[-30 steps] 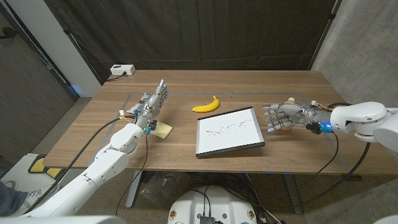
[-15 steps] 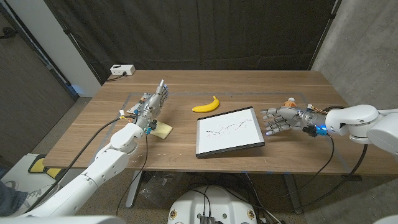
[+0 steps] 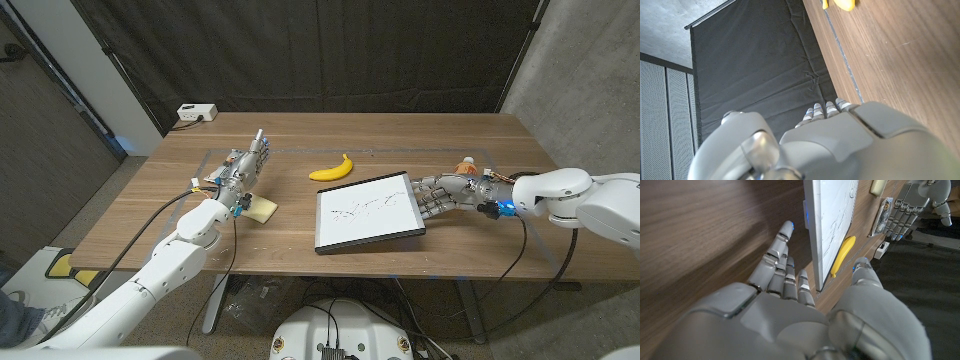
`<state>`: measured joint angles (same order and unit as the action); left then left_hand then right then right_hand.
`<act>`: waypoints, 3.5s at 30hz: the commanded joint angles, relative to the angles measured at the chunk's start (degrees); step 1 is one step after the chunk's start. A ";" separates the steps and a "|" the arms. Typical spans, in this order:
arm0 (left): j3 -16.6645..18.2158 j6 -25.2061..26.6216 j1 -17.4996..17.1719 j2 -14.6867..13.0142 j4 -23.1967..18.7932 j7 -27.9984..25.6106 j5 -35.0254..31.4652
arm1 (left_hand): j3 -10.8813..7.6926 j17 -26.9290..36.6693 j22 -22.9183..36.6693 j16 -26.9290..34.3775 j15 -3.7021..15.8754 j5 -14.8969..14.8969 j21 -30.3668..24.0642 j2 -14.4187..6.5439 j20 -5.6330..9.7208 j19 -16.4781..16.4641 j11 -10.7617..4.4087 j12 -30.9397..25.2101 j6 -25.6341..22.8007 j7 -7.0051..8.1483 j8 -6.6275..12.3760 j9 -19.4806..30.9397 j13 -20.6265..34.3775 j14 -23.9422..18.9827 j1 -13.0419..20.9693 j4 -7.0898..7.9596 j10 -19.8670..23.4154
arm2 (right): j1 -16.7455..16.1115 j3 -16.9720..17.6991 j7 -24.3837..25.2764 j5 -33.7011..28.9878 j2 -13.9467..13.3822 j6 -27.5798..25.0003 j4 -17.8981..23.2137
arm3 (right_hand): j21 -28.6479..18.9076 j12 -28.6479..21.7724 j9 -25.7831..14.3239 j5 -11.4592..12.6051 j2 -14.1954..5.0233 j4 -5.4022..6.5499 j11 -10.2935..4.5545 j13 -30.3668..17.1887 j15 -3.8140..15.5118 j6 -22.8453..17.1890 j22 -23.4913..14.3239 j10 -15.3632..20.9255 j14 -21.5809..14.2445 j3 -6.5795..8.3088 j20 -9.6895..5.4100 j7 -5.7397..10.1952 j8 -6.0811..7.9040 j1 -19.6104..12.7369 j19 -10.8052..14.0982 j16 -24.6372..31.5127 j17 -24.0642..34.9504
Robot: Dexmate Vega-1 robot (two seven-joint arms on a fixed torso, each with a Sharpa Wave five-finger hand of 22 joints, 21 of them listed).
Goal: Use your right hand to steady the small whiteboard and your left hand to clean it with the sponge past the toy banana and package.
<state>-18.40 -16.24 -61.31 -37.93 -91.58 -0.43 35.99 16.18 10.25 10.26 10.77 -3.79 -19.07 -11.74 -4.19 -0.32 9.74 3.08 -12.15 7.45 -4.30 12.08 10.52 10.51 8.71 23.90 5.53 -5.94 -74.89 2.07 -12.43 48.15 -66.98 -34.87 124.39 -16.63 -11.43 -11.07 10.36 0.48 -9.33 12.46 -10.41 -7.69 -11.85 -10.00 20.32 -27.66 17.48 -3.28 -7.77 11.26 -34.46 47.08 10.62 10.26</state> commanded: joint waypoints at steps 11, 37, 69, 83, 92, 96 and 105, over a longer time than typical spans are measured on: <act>0.50 -0.48 -0.16 -0.03 0.86 0.26 0.53 | 0.35 0.33 0.23 0.00 -0.18 -0.03 0.06 -0.17 -0.42 0.39 0.12 0.11 -0.03 0.15 -0.06 0.31 0.31 0.19 0.57 -0.31 -0.11 | 9.39 -11.53 2.47 2.51 -3.91 0.03 -1.74 | -0.07 -0.12 -0.29 0.08 -0.05 -0.28 -0.06 -0.06 0.56 0.05 -0.08 -0.11 -1.81 0.06 -1.41 -4.07 0.06 -3.26 2.24 0.56 0.21; 0.14 0.36 0.81 0.12 1.52 0.76 0.90 | 0.33 0.35 0.25 0.03 -0.26 0.10 0.06 -0.55 -0.68 0.54 0.12 0.16 -0.26 0.26 -0.13 0.33 0.31 0.11 0.86 -0.33 -0.07 | 14.20 -18.05 4.09 3.05 -4.86 0.89 -1.73 | -0.62 -0.64 -0.33 0.01 -0.70 0.13 -0.31 -0.04 3.32 -0.59 -0.32 1.06 -4.69 0.06 -6.26 -4.10 0.31 -7.53 6.79 0.91 0.56; 0.41 0.29 0.56 -0.04 1.55 0.64 1.06 | 0.23 0.35 0.25 0.07 -0.26 0.27 -0.02 -1.07 -0.81 0.47 0.08 0.14 -0.89 0.85 -0.05 0.36 0.32 -0.09 1.26 -0.37 0.13 | 16.89 -22.44 10.31 -0.27 -3.72 -1.95 0.32 | -4.63 -2.69 -0.07 0.05 -1.71 -0.05 -8.12 0.01 11.88 -10.44 -2.80 16.14 -16.88 0.55 -9.75 -3.06 1.11 -16.02 11.26 2.40 0.83; 0.51 -0.11 0.23 0.38 1.54 0.15 1.09 | 0.20 0.35 0.26 0.10 -0.26 0.36 -0.05 -1.28 -0.82 0.44 0.12 0.13 -1.23 0.97 0.00 0.37 0.33 -0.23 1.41 -0.37 0.24 | 14.01 -19.64 14.07 0.45 -4.75 0.07 2.49 | -11.73 -4.13 -0.39 0.08 -2.52 0.19 -13.54 -0.04 18.06 -19.99 -6.32 29.18 -28.07 1.81 -10.14 2.15 2.03 -22.80 15.63 3.76 1.30; 0.46 0.07 0.02 0.46 1.27 -0.08 1.15 | 0.18 0.35 0.26 0.09 -0.24 0.42 -0.08 -1.42 -0.78 0.38 0.07 0.14 -1.29 0.95 -0.03 0.37 0.33 -0.24 1.49 -0.36 0.25 | 13.51 -18.42 14.67 0.84 -5.50 0.37 3.87 | -17.41 -4.34 -0.66 0.18 -3.74 0.17 -17.26 -0.22 19.66 -26.14 -10.24 37.17 -36.63 3.20 -10.19 4.53 2.07 -26.23 17.78 4.91 1.40; 0.52 0.43 -0.29 0.17 0.70 -0.61 0.86 | 0.16 0.35 0.26 0.09 -0.20 0.45 -0.08 -1.49 -0.76 0.38 0.08 0.14 -1.32 1.00 -0.05 0.37 0.33 -0.25 1.54 -0.36 0.28 | 14.46 -18.95 14.90 0.51 -5.34 -0.91 4.34 | -19.17 -4.30 -0.70 0.28 -4.30 -0.28 -17.89 -0.25 20.06 -27.60 -11.65 38.84 -38.74 4.18 -10.18 4.98 1.97 -28.24 18.54 5.01 1.35; 0.77 1.56 -1.07 -0.69 -0.44 -1.18 0.89 | 0.10 0.34 0.26 0.10 -0.22 0.51 -0.10 -1.67 -0.80 0.34 0.05 0.12 -1.41 1.03 -0.07 0.37 0.33 -0.33 1.72 -0.40 0.39 | 17.38 -20.76 16.72 -0.41 -4.60 -6.23 6.20 | -22.20 -4.16 -0.78 0.31 -4.74 -0.23 -18.15 -0.32 20.13 -30.44 -14.38 41.49 -42.38 5.49 -10.17 5.33 1.89 -30.97 19.38 5.14 1.32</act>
<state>-17.83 -16.23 -61.65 -37.77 -90.88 -0.65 37.13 16.42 10.53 10.25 10.78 -3.92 -18.79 -11.74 -5.70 -0.82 9.85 3.08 -12.15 6.22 -3.08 12.08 10.80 10.51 8.57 25.41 5.29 -5.94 -60.30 -17.14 2.35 48.45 -72.11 -36.52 128.26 -37.94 -15.47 -11.61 10.40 -3.64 -9.63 -5.68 -10.56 12.40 -41.32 -23.44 60.97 -69.02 22.28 -12.71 -2.35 12.99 -63.97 65.71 15.49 11.45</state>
